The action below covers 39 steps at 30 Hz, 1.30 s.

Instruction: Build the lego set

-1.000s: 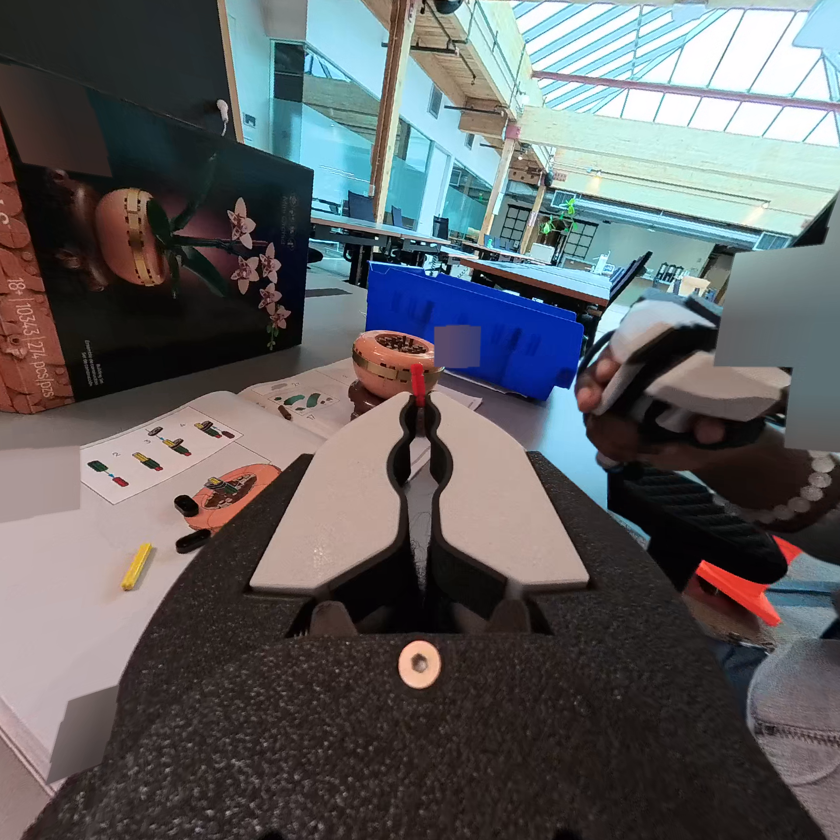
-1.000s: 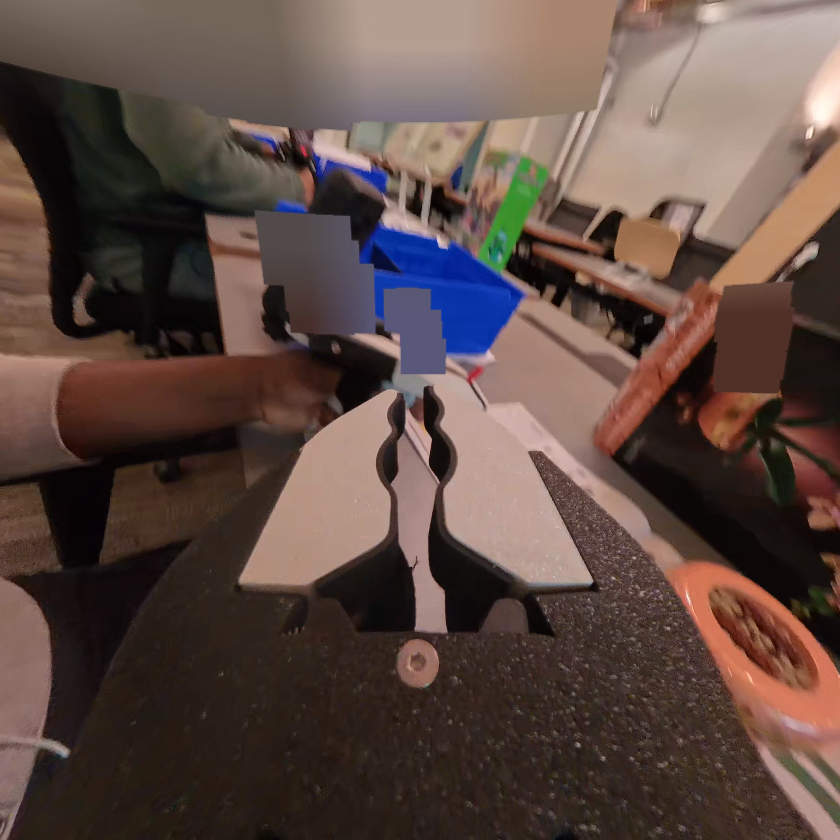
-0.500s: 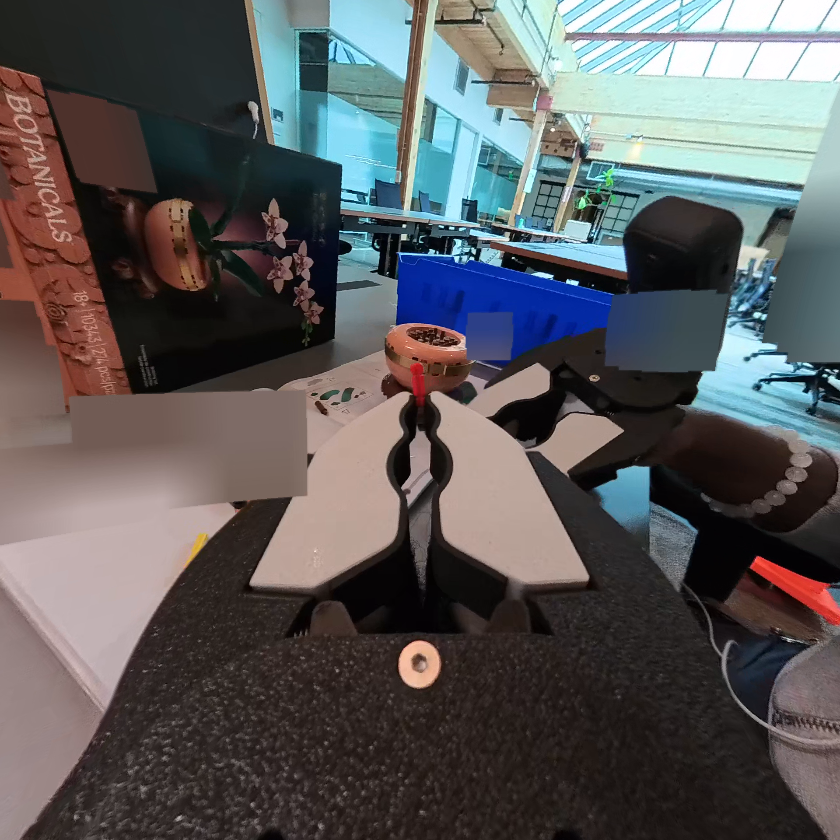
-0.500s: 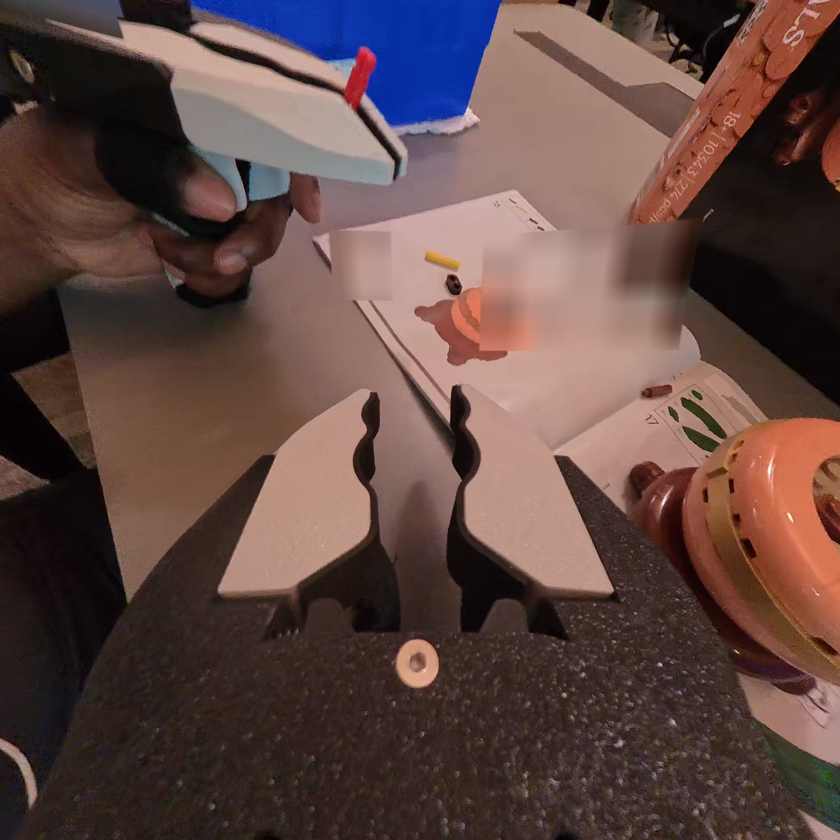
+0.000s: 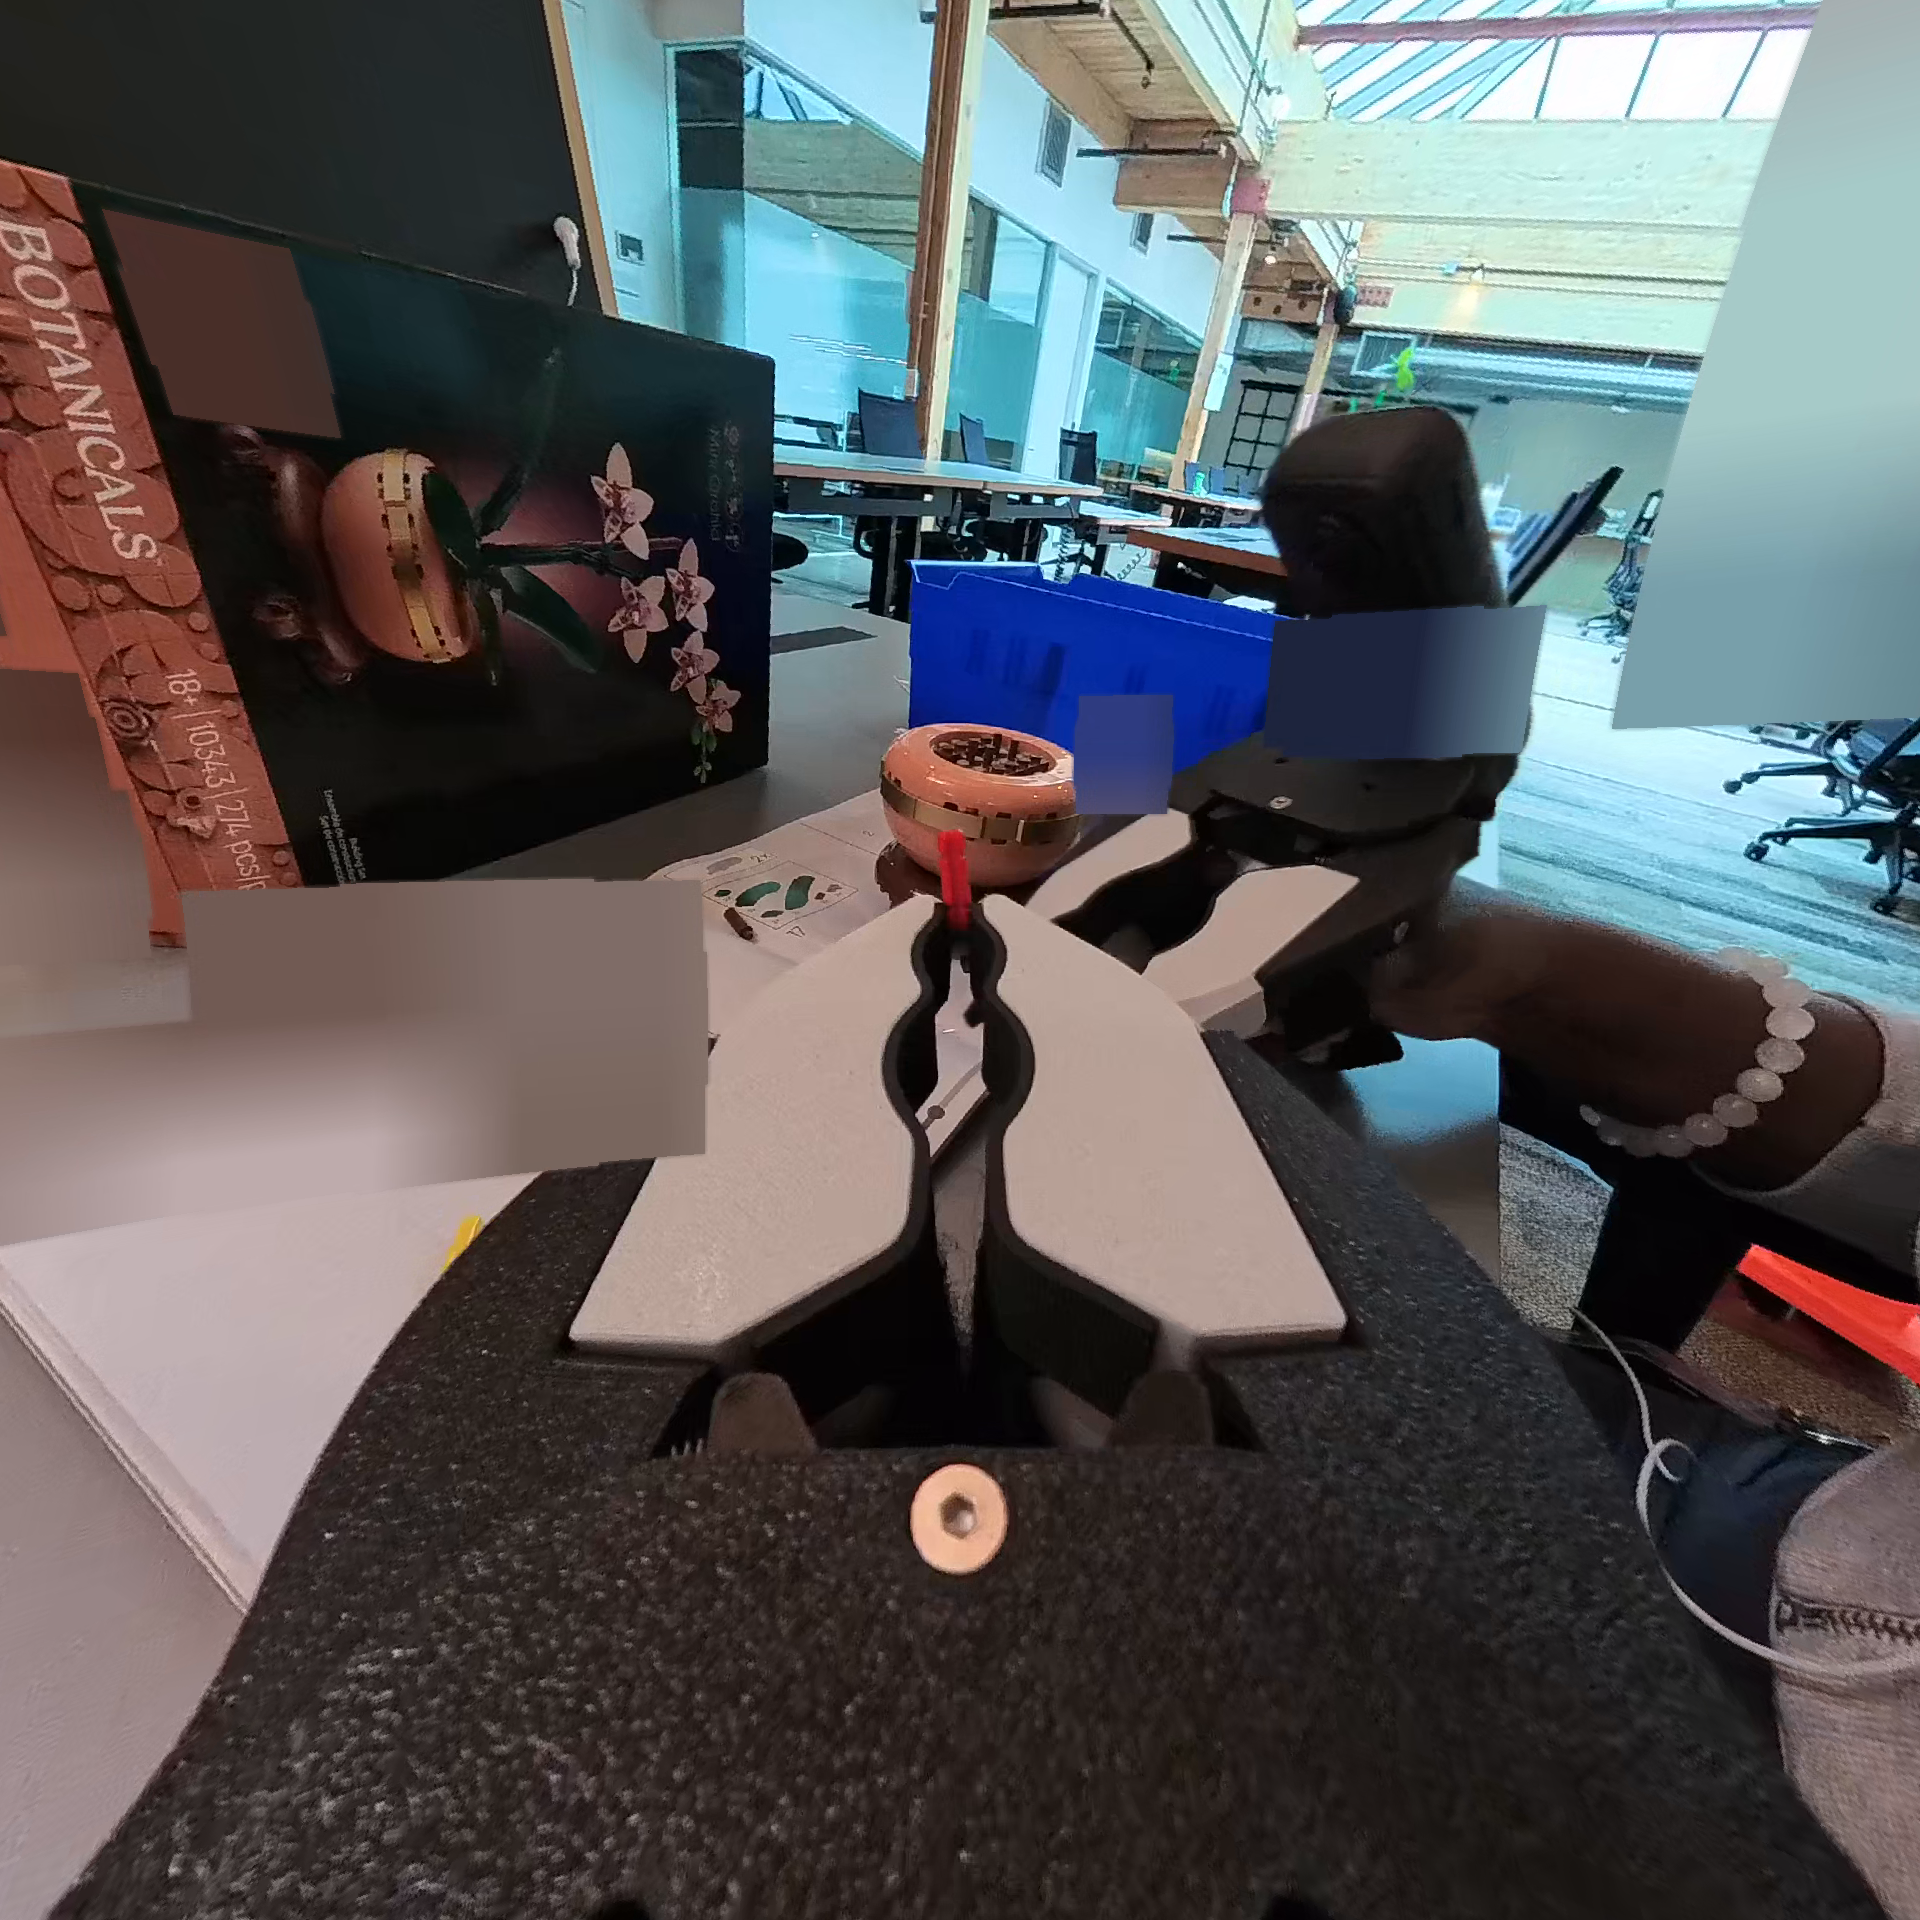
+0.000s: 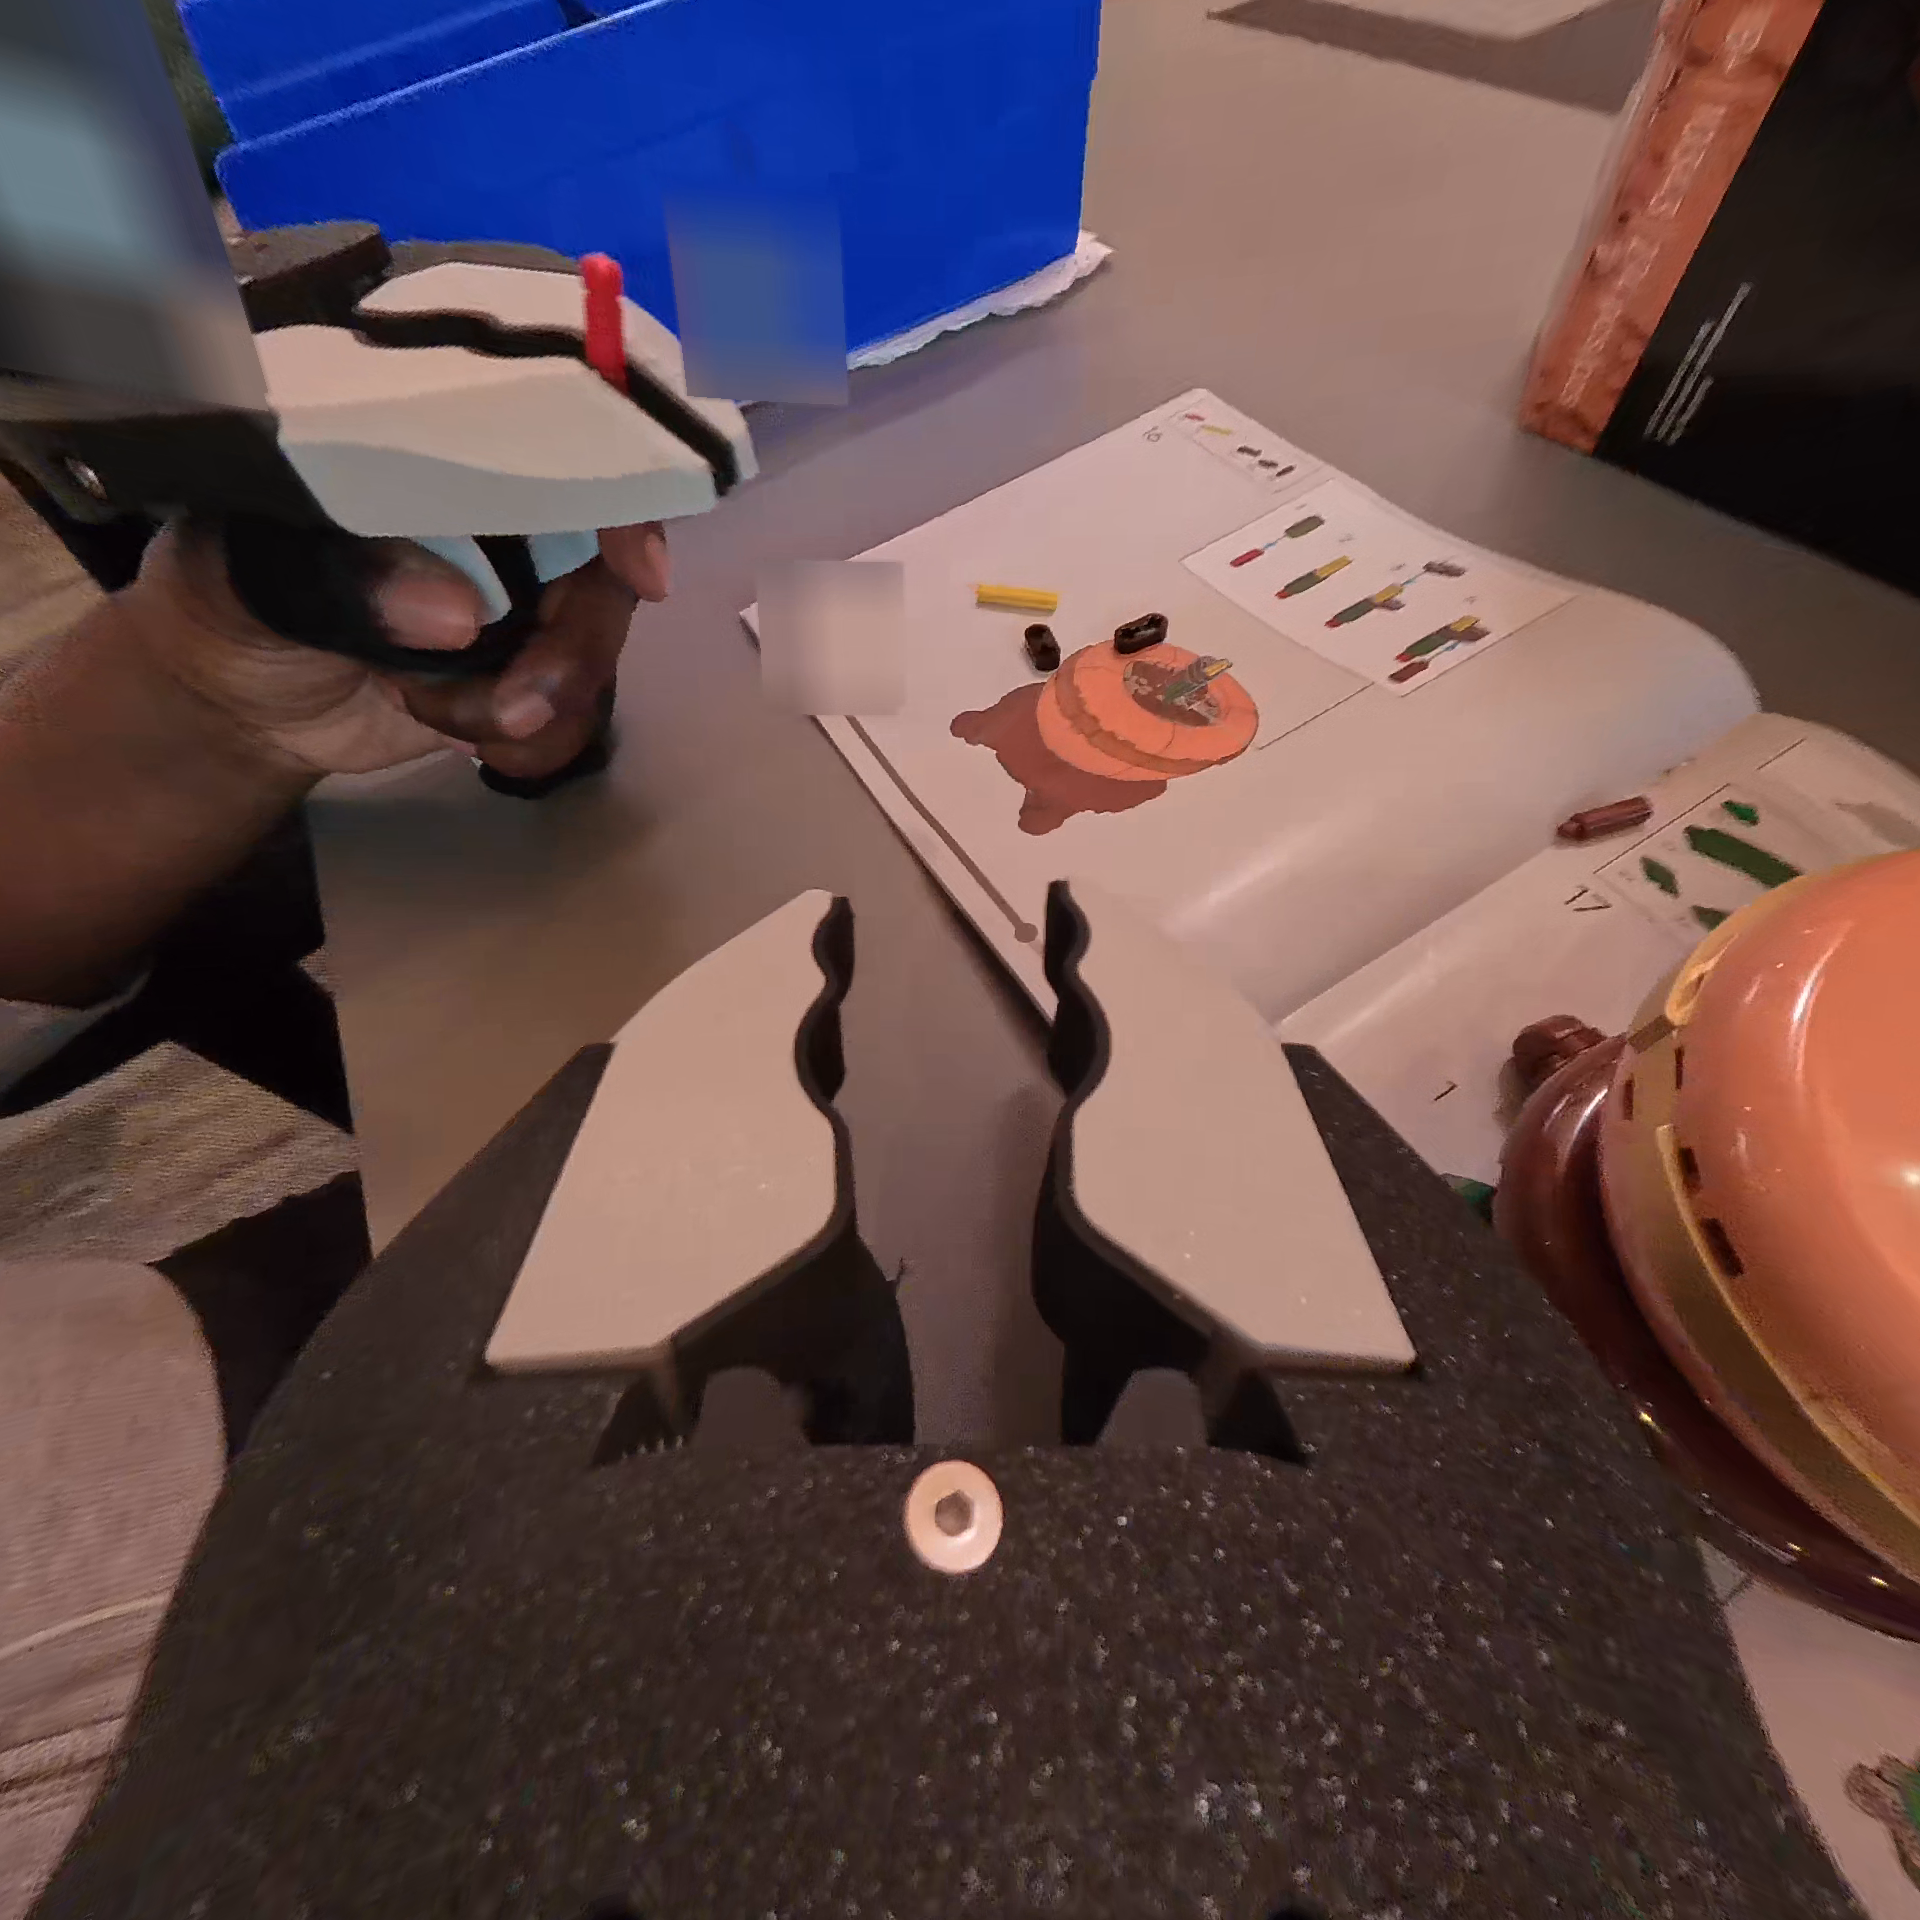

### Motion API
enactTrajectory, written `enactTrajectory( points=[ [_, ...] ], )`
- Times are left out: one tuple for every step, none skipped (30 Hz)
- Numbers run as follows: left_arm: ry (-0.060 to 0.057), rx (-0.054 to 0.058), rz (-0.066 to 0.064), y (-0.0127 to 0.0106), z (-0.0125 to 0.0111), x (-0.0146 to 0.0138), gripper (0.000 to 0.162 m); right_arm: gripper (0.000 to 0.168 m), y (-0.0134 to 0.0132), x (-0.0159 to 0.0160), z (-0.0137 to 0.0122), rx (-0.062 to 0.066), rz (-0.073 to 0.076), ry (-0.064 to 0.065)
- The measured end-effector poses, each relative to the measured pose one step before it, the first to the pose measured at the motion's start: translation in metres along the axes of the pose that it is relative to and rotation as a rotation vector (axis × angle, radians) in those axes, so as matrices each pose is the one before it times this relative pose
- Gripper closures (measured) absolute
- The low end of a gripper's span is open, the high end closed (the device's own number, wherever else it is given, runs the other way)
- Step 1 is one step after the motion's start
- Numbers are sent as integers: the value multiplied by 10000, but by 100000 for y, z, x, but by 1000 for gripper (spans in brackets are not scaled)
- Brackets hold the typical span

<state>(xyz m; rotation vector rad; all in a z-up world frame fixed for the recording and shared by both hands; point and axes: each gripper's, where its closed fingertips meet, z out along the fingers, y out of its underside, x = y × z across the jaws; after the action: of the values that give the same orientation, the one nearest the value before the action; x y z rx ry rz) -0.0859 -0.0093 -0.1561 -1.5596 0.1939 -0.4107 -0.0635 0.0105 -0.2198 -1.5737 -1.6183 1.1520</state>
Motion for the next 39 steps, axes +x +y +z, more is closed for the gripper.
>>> enactTrajectory(
  points=[
    [-7, -7, 25, -6, 33, 14, 160, 126, 149, 164, 135, -130, 328, -147],
    [-6, 0, 19, -5, -7, 15, 160, 120, 203, 188, 158, -173, 396, -135],
    [5, 2, 6, -1, -4, 16, 160, 117, 199, -76, 198, -178, 406, -333],
    [18, -2, -4, 2, 8, 23, 160, 117, 87, -364, 200, -94, 404, -541],
    [17, 0, -8, 16, 11, -1, 160, 117, 57, -304, 180, -40, 429, -446],
    [2, 10, -17, -7, -4, -15, 160, 116, 49, 5, 111, -14, 353, -143],
    [4, 15, -22, -13, -10, -5, 160, 114, -147, 257, -79, 112, 61, 192],
    [5, 17, -21, -24, -5, 7, 161, 113, -417, 163, -148, 284, -261, 277],
    [8, 20, -23, -24, -18, -25, 160, 112, -372, 280, -143, 251, -314, 430],
    [4, 17, -27, -21, -11, -32, 160, 108, -106, 496, -1, 55, -207, 589],
    [8, 14, -27, -14, -24, -1, 160, 98, 199, 284, 201, -194, -198, 419],
    [9, 15, -25, -17, -18, -14, 161, 88, 367, 212, 309, -337, -224, 387],
    [2, 19, -23, -20, -20, -12, 160, 76, 420, 293, 354, -385, -272, 495],
    [5, 18, -18, -21, -6, -28, 160, 62, 323, 247, 364, -342, -337, 523],
    [7, 14, -15, -5, -37, -17, 160, 54, 93, 129, 283, -179, -366, 433],
    [0, 8, -15, -22, 2, 3, 160, 53, -112, 89, 159, -5, -294, 379],
    [7, 0, -7, -4, 2, -8, 160, 54, -381, -84, 51, 189, -188, 199],
    [11, -5, -4, 5, 15, 10, 160, 57, -530, -205, -40, 308, -58, 4],
    [13, -2, -2, 12, 7, 13, 160, 61, -450, -319, 38, 258, 63, -192],
    [12, -1, -3, -11, 5, 6, 160, 62, -194, -279, 107, 68, 160, -238],
    [4, -1, -3, 9, 36, -9, 160, 60, 171, -69, 230, -181, 145, -126],
    [-4, 2, -4, 7, -8, -1, 160, 51, 375, 59, 319, -338, 65, -11],
    [-5, -1, -5, 12, -29, 7, 160, 42, 446, 24, 348, -397, -10, 27],
    [0, -7, 1, 11, 8, 4, 160, 33, 458, -10, 392, -417, -105, 80],
    [-3, -8, 10, 16, -4, -35, 160, 26, 448, 35, 355, -404, -169, 173],
    [1, -10, 17, 6, 1, 8, 160, 24, 390, -16, 310, -350, -253, 192],
    [5, -18, 26, 10, 3, 28, 160, 24, -120, -86, 86, 20, -125, 93],
    [4, -22, 28, 27, -6, 37, 160, 24, -93, 71, -23, 44, -26, 108],
    [5, -22, 23, 40, 10, -2, 160, 24, 38, 84, 35, -18, 62, 24],
    [1, -19, 19, 20, 20, 18, 160, 24, 93, 1, 94, -84, 106, -87],
    [-4, -10, 14, 17, 14, 9, 160, 24, 117, -46, 95, -89, 100, -135],
    [-2, -2, 4, -16, 3, 7, 160, 24, 12, -61, 8, -9, -2, -56],
    [7, 7, -5, -22, 7, -8, 160, 24, -12, -12, -26, 17, -29, 28],
    [4, 7, -15, -14, 3, -15, 160, 24, 18, 10, -2, -3, 2, -7],
    [-1, 15, -20, -16, -14, -21, 160, 24, 21, -12, 0, -12, 7, -28],
    [-3, 15, -17, -26, -5, -28, 160, 24, -3, 6, 19, -4, 1, -2],
    [-2, 8, -11, -17, 9, -39, 160, 24, 7, -7, -4, -5, 5, -3],
    [-2, 8, -2, -11, -26, 1, 160, 24, 1, 14, 14, -1, 3, -2],
    [-6, 5, 8, -6, -15, -6, 160, 24, -2, -2, 1, 2, -6, 3]
  ],
)
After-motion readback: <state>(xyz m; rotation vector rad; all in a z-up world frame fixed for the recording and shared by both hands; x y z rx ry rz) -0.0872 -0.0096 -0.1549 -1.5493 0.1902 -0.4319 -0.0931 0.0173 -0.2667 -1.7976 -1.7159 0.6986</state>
